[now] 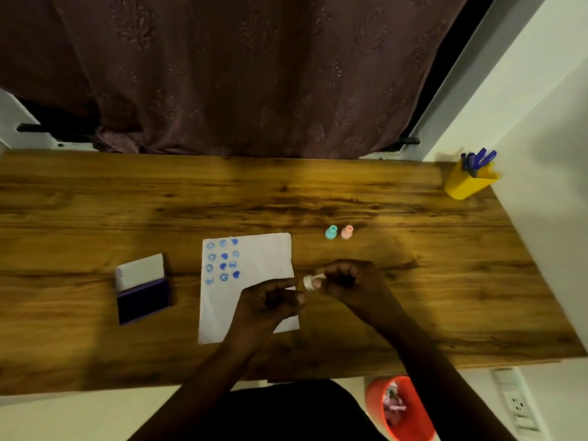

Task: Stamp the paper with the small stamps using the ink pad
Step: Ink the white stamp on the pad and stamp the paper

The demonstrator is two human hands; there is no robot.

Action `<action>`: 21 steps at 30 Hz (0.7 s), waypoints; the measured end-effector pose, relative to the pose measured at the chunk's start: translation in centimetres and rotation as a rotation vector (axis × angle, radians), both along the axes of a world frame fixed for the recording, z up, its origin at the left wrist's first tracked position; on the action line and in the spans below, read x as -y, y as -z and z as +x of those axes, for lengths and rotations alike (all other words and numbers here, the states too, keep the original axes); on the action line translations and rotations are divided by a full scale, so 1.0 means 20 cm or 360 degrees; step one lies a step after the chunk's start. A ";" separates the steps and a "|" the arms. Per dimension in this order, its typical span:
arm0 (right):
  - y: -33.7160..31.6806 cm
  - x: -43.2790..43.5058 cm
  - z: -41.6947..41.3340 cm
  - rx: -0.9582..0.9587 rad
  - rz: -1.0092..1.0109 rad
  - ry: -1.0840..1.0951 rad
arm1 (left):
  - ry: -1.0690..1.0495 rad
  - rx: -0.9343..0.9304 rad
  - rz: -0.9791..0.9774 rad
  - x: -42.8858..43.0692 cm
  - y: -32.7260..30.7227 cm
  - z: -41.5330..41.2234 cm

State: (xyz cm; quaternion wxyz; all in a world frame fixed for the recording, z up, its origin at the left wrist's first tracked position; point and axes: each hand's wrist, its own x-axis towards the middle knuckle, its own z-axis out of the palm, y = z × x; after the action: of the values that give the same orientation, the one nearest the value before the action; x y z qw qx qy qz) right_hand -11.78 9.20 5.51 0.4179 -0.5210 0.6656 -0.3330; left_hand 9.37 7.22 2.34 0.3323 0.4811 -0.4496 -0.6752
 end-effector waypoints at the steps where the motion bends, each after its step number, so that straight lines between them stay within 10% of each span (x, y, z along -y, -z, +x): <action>1: 0.00 0.02 -0.05 -0.0119 -0.0057 0.0063 | -0.0021 0.0011 0.0017 0.01 0.00 -0.02; 9: 0.16 0.22 -0.26 -0.0781 -0.0279 0.0267 | -0.0050 0.0075 0.0036 0.01 0.03 -0.03; 21: 0.31 0.38 -0.31 -0.0961 -0.0233 0.0127 | -0.0154 0.0110 0.0111 0.00 0.05 -0.01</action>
State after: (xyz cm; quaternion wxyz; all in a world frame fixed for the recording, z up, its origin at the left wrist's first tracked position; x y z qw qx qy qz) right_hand -18.05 1.67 -0.63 0.1494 -0.5985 0.7538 -0.2265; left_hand 9.07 7.29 1.28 0.3319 0.5366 -0.4131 -0.6567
